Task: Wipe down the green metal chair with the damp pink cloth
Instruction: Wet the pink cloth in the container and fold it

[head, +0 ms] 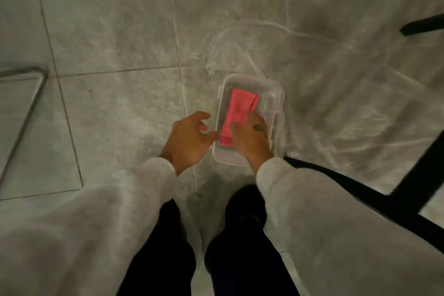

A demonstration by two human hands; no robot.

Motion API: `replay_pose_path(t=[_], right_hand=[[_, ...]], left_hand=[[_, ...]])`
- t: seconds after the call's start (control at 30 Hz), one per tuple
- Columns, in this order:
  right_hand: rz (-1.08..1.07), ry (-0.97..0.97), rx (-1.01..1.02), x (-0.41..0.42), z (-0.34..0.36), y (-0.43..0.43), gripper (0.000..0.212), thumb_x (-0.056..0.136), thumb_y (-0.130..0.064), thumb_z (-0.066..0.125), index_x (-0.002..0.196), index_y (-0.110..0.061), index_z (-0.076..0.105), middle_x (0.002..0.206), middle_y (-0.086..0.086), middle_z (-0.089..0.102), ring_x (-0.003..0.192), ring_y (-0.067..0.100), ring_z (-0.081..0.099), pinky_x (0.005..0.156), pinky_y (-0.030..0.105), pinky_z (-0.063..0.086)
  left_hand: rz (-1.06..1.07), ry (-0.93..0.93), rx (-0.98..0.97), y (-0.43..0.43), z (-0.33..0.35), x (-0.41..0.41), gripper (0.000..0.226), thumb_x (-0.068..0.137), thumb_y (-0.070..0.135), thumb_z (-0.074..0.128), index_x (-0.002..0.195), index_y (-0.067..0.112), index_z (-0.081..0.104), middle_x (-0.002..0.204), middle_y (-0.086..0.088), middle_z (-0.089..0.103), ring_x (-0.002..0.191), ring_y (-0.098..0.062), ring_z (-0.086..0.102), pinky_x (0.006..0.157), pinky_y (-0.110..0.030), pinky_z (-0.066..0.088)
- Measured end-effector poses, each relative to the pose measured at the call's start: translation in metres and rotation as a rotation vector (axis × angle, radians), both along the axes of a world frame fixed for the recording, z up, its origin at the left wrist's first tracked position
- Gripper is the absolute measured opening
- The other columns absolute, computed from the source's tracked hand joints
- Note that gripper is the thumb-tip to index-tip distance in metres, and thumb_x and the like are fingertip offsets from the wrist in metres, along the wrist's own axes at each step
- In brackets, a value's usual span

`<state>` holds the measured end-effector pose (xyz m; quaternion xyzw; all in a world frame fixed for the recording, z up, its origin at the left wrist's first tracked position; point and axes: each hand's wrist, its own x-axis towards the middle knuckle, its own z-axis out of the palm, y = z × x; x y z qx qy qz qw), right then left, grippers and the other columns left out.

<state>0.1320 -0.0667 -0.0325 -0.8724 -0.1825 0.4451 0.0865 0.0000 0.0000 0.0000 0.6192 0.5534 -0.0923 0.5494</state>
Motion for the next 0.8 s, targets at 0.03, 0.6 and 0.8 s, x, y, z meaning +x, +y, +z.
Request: replay_pose_path(t=[0.03,0.6,0.8], right_hand=[[-0.032,-0.009,0.012,-0.001,-0.006,0.001,0.056,0.091,-0.027,0.050,0.141,-0.008,0.033,0.132,0.015,0.044,0.115,0.034,0.051,0.098,0.049,0.045],[-0.052,-0.078,0.008,0.002,-0.050,0.002,0.069,0.095,-0.013,0.050,0.153,-0.010,0.012,0.139,0.022,0.044,0.121,0.037,0.052,0.102,0.048,0.045],[-0.083,-0.056,0.145,0.003,-0.012,-0.004,0.027,0.092,-0.019,0.053,0.117,-0.009,0.048,0.100,0.007,0.058,0.090,0.029,0.062,0.077,0.044,0.057]], left_hand=[[0.027,-0.018,-0.023,-0.001,-0.005,0.001,0.049,0.086,0.030,0.070,0.132,0.023,0.056,0.109,0.000,0.065,0.088,-0.016,0.068,0.073,-0.030,0.059],[0.007,0.004,-0.060,-0.010,-0.028,0.005,0.039,0.087,0.019,0.068,0.126,0.019,0.059,0.100,0.002,0.065,0.087,-0.016,0.068,0.074,-0.037,0.061],[-0.026,0.046,0.035,-0.007,-0.010,0.001,0.038,0.086,0.026,0.070,0.122,0.021,0.060,0.106,0.003,0.066,0.089,-0.013,0.066,0.070,-0.021,0.053]])
